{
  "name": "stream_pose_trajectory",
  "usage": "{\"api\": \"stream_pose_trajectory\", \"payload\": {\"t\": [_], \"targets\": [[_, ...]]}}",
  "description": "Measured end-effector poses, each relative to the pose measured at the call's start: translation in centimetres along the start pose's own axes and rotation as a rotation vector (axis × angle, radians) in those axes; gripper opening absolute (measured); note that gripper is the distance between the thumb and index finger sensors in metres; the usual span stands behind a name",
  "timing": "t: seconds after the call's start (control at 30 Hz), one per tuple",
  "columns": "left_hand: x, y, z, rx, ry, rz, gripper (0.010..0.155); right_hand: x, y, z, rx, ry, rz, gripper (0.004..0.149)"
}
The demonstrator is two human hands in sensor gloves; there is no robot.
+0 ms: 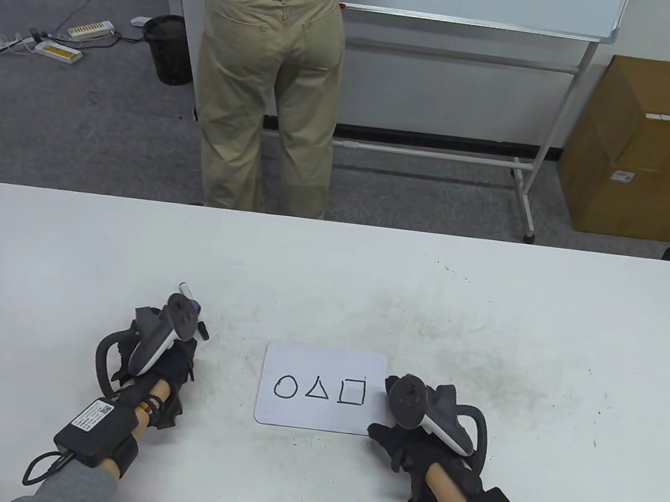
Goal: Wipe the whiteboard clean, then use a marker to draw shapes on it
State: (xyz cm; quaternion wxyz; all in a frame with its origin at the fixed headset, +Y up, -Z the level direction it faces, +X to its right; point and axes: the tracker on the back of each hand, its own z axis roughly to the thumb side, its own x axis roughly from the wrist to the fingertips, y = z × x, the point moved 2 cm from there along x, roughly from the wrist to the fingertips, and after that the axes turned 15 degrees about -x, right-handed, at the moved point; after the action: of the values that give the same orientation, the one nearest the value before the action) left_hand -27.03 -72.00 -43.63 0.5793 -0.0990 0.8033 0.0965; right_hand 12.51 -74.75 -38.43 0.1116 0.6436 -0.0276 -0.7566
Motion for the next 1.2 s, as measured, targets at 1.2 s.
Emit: {"api": "stream_pose_trajectory", "payload": {"t": [1.2], "targets": [[-8.9, -8.6, 18.9, 0.073, -0.692, -0.351, 0.066, 1.6, 2.4, 1.1, -0.108, -0.011, 0.043, 0.082]]}}
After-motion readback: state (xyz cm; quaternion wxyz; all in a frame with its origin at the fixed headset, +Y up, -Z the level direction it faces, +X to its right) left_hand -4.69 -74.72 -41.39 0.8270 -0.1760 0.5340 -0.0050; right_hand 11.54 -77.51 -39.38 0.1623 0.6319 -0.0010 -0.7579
